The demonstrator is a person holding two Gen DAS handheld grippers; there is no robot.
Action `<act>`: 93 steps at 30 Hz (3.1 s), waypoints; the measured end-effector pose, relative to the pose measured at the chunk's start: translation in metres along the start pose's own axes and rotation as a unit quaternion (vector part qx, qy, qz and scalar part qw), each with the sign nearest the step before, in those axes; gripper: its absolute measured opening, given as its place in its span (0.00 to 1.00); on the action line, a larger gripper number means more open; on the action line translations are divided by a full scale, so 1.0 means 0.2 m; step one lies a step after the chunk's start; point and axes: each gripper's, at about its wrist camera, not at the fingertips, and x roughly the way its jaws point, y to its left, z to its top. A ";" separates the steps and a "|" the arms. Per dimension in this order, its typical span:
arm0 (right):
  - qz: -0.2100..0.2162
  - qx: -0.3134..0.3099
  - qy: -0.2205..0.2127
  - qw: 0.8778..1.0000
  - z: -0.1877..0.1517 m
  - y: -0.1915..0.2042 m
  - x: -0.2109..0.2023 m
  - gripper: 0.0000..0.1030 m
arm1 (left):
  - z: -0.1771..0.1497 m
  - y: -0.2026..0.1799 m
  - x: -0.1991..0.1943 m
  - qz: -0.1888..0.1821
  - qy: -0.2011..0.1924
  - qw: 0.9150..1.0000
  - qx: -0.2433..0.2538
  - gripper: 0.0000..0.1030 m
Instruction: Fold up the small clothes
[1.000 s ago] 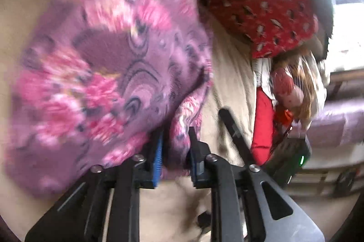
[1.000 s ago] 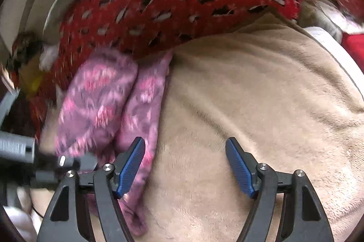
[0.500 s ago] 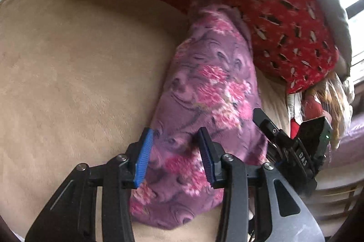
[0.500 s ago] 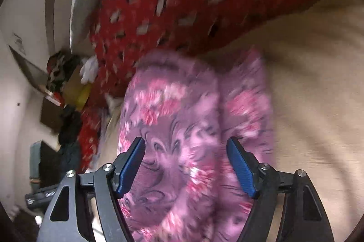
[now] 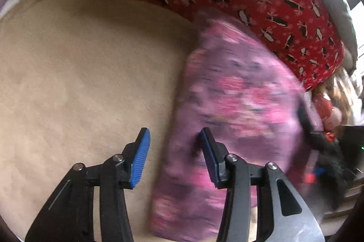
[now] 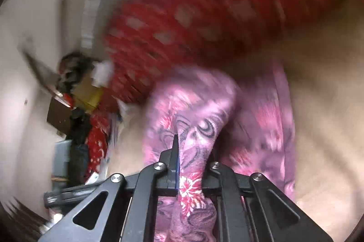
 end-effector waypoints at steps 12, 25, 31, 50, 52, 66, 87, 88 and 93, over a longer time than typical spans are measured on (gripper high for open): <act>-0.041 0.125 0.028 0.991 0.01 -0.34 0.03 0.51 | 0.07 -0.04 -0.03 -0.009 0.006 0.999 0.033 0.44; -0.153 0.043 0.092 0.983 0.13 -0.41 0.33 0.06 | 0.26 -0.21 0.35 0.054 0.032 0.996 0.066 0.48; -0.120 0.033 0.073 0.990 0.10 -0.31 0.14 0.16 | 0.20 -0.11 0.16 0.024 0.045 0.997 0.061 0.45; -0.167 -0.029 0.130 0.977 -0.41 -0.15 -0.08 0.11 | -0.29 -0.14 0.10 0.119 0.024 0.976 0.180 0.52; -0.167 -0.036 0.139 0.975 -0.44 -0.18 -0.07 0.11 | -0.30 -0.14 0.07 0.123 0.028 0.975 0.185 0.52; -0.220 -0.075 0.140 0.963 -0.51 -0.06 -0.02 0.24 | -0.37 -0.22 0.08 0.159 0.020 0.962 0.221 0.51; -0.157 0.028 0.086 0.983 0.05 -0.29 0.16 0.32 | 0.27 -0.13 0.19 -0.013 0.038 0.998 0.043 0.57; -0.149 0.062 0.071 0.984 0.10 -0.34 0.15 0.43 | 0.31 -0.11 0.19 -0.030 0.035 0.998 0.030 0.58; -0.145 0.159 0.106 0.971 0.14 -0.51 0.32 0.55 | 0.39 -0.14 0.32 -0.054 0.065 0.996 0.016 0.58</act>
